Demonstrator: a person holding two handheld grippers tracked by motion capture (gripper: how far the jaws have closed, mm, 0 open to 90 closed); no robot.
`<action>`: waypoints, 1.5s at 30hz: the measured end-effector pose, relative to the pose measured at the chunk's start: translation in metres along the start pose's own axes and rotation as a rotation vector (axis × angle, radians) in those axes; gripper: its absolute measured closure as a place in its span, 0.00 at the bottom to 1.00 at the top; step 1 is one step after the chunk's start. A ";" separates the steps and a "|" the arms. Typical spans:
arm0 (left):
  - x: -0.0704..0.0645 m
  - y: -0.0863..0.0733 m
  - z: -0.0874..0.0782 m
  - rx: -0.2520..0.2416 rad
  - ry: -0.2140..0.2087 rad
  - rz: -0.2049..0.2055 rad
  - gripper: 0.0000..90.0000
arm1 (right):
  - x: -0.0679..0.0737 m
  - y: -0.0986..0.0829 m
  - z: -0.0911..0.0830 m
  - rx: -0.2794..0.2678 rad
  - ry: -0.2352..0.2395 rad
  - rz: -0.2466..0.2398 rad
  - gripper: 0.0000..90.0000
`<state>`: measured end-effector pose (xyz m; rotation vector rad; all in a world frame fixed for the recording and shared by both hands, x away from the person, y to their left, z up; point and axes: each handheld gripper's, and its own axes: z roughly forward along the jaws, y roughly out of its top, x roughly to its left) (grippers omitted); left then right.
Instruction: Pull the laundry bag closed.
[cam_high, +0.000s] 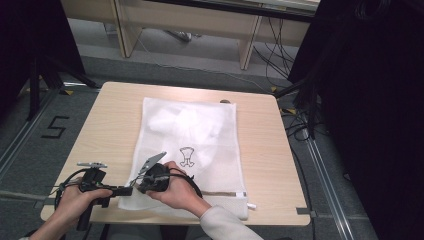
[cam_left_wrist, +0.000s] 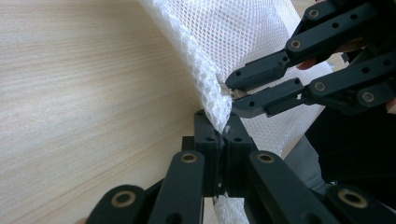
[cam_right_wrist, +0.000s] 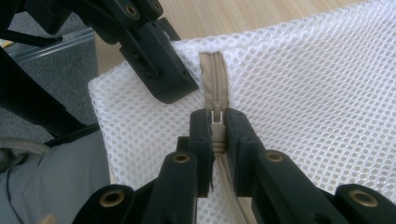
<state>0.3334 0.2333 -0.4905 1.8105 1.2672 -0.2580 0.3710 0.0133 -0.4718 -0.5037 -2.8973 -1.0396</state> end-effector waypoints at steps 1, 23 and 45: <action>0.000 0.000 -0.001 -0.005 -0.003 -0.003 0.96 | 0.000 -0.001 0.000 -0.004 -0.002 0.004 0.92; -0.007 0.000 0.000 -0.014 0.071 0.096 0.96 | -0.002 -0.013 -0.002 -0.024 -0.004 -0.038 0.92; -0.008 0.001 -0.002 -0.021 0.081 0.109 0.96 | -0.002 -0.023 -0.010 0.005 -0.014 -0.033 0.92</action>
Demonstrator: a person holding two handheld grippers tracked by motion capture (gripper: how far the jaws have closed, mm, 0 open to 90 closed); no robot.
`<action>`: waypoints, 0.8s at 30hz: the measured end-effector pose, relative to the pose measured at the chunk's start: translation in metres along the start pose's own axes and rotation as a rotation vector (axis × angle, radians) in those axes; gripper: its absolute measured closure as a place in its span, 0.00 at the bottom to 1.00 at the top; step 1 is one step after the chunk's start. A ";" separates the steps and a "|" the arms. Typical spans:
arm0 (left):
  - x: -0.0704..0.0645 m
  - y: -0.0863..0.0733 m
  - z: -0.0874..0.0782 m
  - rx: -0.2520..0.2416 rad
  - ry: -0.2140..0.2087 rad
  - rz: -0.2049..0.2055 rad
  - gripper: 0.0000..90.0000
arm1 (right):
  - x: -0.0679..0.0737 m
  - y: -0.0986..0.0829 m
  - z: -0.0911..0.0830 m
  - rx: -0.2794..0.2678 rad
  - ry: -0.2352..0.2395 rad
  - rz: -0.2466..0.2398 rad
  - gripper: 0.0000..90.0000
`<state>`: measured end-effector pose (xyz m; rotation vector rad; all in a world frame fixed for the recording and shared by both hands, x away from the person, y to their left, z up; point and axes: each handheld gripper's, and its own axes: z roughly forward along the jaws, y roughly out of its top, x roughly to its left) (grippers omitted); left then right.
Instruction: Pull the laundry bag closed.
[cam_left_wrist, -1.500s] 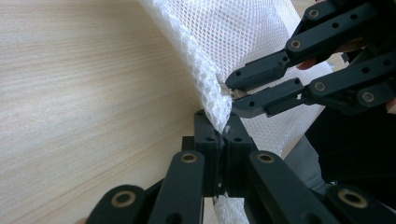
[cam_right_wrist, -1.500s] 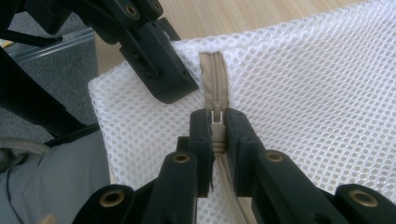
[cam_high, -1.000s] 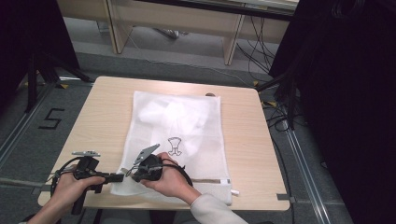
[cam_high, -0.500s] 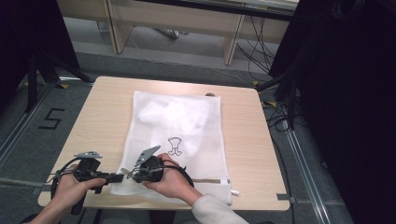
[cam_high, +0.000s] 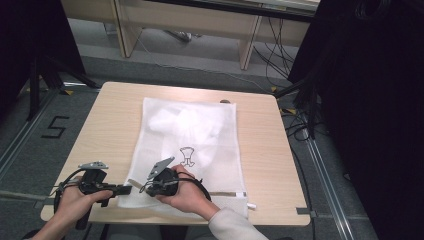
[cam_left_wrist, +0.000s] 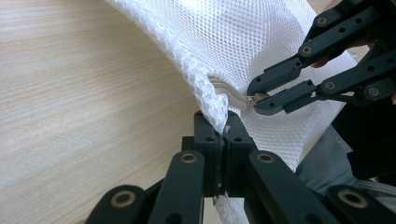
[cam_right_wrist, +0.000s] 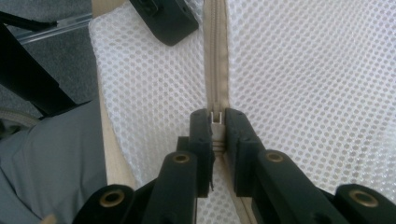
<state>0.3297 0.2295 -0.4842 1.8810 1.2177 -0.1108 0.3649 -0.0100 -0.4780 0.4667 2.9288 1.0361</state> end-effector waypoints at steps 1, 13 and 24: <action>0.000 0.000 0.000 0.000 0.001 0.002 0.96 | -0.001 -0.001 -0.001 0.003 0.001 -0.004 0.92; -0.001 0.000 0.000 0.002 0.014 0.011 0.96 | -0.003 -0.008 -0.006 0.013 -0.001 0.004 0.92; 0.000 0.000 0.000 -0.004 0.016 0.005 0.96 | -0.007 -0.017 -0.012 0.027 -0.003 0.002 0.92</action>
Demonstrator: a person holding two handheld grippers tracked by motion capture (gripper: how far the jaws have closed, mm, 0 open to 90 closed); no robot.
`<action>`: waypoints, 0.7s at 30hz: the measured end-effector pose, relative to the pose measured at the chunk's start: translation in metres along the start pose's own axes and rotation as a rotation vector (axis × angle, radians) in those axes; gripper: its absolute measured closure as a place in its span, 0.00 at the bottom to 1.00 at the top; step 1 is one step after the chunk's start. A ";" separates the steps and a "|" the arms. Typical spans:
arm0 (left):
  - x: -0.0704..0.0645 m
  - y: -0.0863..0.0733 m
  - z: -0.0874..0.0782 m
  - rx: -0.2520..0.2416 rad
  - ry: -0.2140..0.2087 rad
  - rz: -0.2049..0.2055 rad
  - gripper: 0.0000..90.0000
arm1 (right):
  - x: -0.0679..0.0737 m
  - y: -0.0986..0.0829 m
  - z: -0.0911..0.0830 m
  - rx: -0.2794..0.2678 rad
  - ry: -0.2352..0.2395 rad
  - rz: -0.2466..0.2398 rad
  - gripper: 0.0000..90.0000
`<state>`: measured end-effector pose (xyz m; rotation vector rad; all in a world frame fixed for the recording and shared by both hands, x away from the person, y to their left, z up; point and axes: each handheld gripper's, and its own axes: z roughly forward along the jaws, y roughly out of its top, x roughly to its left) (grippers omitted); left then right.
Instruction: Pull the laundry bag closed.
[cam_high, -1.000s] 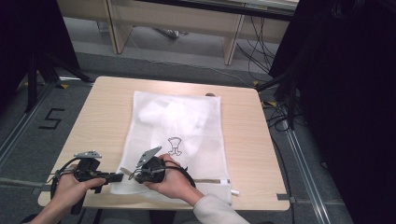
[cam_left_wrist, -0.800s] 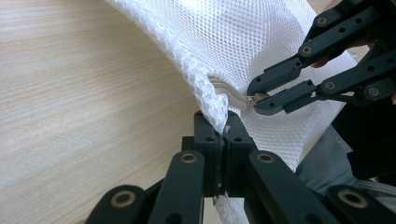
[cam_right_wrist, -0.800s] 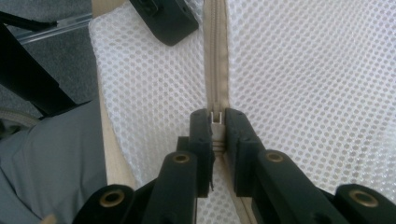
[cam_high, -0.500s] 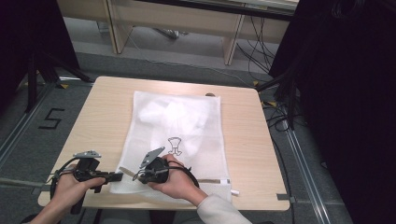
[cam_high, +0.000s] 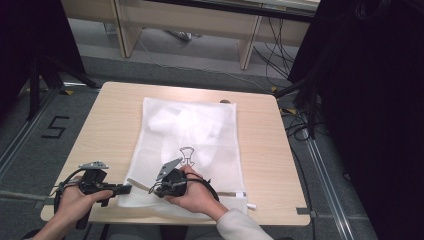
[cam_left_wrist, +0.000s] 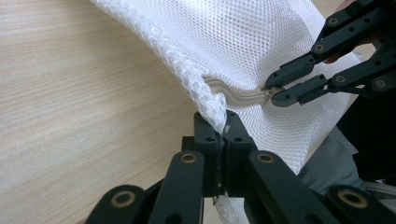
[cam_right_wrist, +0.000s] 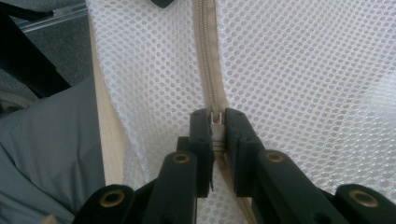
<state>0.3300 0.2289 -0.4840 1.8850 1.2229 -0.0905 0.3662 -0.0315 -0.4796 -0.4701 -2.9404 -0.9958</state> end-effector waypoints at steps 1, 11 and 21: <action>0.000 0.000 0.000 0.000 -0.002 -0.001 0.96 | -0.001 0.000 -0.001 0.003 -0.001 -0.007 0.92; 0.001 0.000 0.000 0.006 0.000 0.006 0.96 | -0.002 -0.004 -0.003 0.012 0.009 -0.007 0.92; 0.001 0.000 0.000 0.006 0.002 -0.001 0.96 | -0.005 -0.010 -0.006 0.031 0.005 -0.010 0.92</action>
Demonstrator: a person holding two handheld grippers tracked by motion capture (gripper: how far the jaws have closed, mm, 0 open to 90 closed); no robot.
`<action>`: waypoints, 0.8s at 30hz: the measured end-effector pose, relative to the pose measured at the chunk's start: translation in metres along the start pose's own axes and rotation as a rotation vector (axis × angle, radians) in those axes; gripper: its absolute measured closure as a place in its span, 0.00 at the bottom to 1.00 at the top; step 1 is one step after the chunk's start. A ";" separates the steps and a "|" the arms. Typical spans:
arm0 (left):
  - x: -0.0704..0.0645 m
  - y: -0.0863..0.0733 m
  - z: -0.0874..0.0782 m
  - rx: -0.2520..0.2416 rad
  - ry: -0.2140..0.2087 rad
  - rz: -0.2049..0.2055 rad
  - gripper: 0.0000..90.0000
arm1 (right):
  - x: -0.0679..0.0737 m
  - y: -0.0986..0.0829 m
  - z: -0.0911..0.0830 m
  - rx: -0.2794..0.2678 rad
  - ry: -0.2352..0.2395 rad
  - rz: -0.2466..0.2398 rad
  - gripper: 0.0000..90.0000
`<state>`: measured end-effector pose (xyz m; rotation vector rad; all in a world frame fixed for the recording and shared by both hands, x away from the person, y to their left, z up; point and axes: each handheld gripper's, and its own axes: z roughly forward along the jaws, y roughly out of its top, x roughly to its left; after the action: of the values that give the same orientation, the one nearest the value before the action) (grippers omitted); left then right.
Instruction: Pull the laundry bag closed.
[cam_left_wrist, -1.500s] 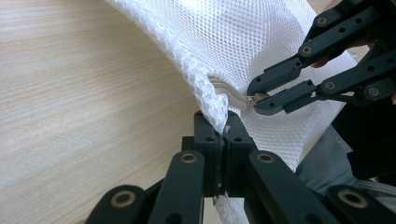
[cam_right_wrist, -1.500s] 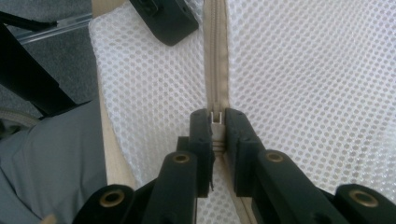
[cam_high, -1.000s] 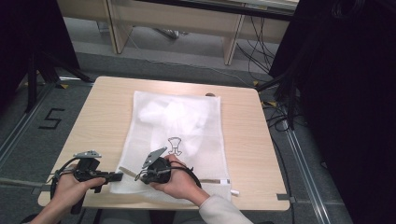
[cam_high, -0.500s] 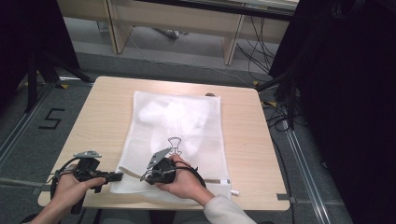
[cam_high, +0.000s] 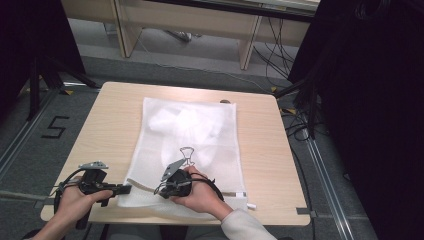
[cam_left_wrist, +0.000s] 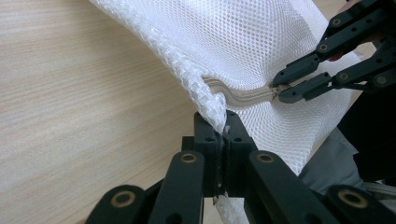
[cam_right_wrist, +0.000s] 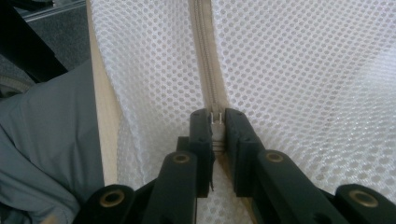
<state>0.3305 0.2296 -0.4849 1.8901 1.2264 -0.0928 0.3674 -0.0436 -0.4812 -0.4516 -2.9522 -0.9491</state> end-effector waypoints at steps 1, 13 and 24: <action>0.000 0.000 0.000 0.001 0.002 0.002 0.96 | 0.000 -0.001 -0.001 0.000 0.002 0.001 0.92; 0.000 0.000 0.000 -0.004 0.000 -0.002 0.96 | -0.004 -0.007 -0.007 0.003 0.007 0.014 0.92; 0.001 -0.001 0.000 -0.009 0.006 -0.002 0.96 | -0.007 -0.012 -0.011 0.000 0.009 0.000 0.92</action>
<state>0.3304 0.2304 -0.4856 1.8820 1.2310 -0.0829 0.3699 -0.0613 -0.4793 -0.4458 -2.9442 -0.9478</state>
